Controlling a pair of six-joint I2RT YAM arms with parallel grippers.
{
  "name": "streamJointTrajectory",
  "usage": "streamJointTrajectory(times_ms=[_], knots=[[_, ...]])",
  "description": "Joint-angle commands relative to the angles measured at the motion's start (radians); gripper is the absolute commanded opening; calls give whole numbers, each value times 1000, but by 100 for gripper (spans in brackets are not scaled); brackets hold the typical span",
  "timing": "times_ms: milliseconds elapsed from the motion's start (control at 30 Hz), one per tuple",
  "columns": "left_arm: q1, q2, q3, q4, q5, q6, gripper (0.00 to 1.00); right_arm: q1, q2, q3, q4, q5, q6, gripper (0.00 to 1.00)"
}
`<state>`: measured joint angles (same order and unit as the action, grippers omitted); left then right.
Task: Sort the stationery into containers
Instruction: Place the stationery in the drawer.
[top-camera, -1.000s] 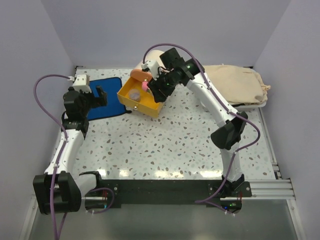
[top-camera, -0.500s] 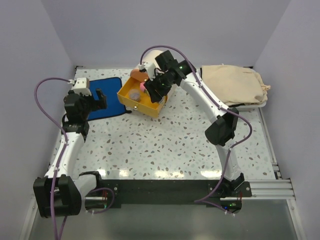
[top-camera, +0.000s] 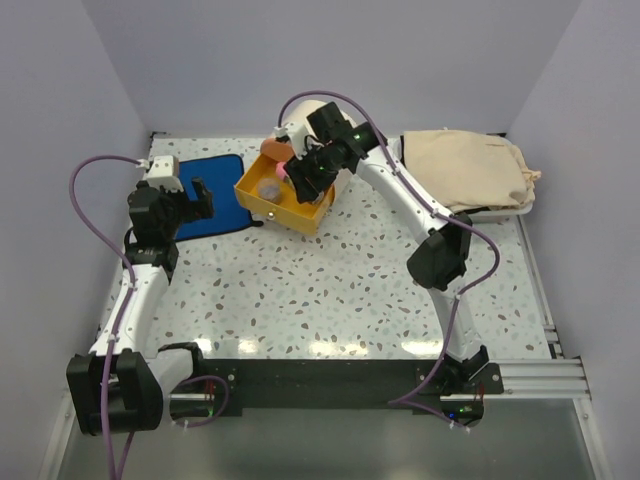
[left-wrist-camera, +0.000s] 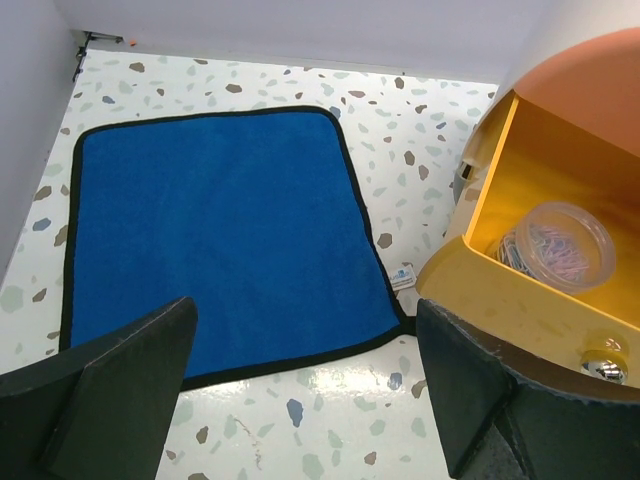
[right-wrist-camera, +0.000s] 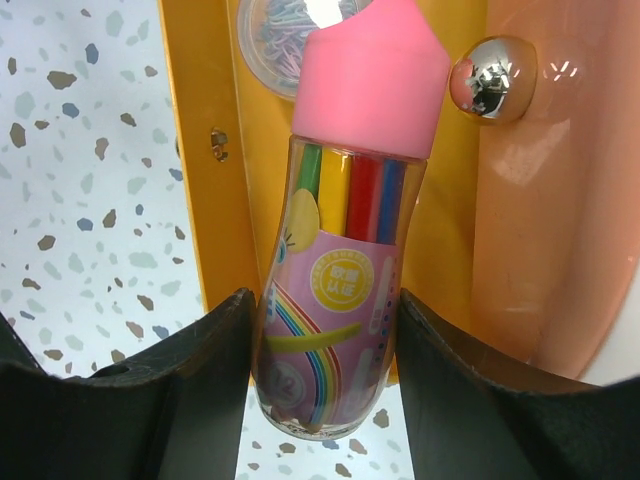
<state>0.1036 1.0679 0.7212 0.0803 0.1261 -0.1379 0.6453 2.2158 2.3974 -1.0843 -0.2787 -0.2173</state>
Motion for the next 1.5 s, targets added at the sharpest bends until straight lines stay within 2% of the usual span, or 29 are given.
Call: streamJointTrajectory(times_ms=[0,367,633,700,733,767,867,1300,1467], knots=[[4,1,-8,26,7,0,95,-1,-1,-3,32,6,22,38],[4,-3,-26,38,33,0,95,1,-73,-60,40,18,21,51],[2,-16,-34,45,125,3,96,1,-114,-75,46,21,32,57],[4,-20,-37,45,156,12,96,1,-120,-76,47,22,32,61],[2,-22,-37,44,167,17,97,1,-128,-78,52,22,32,68],[4,-23,-37,42,171,17,97,1,-130,-78,50,16,32,69],[2,-31,-32,33,198,20,100,2,-143,-87,50,10,36,69],[4,-85,-43,-37,179,64,100,4,-229,-127,49,1,15,69],[2,-74,-48,-69,195,46,99,2,-292,-168,70,53,28,68]])
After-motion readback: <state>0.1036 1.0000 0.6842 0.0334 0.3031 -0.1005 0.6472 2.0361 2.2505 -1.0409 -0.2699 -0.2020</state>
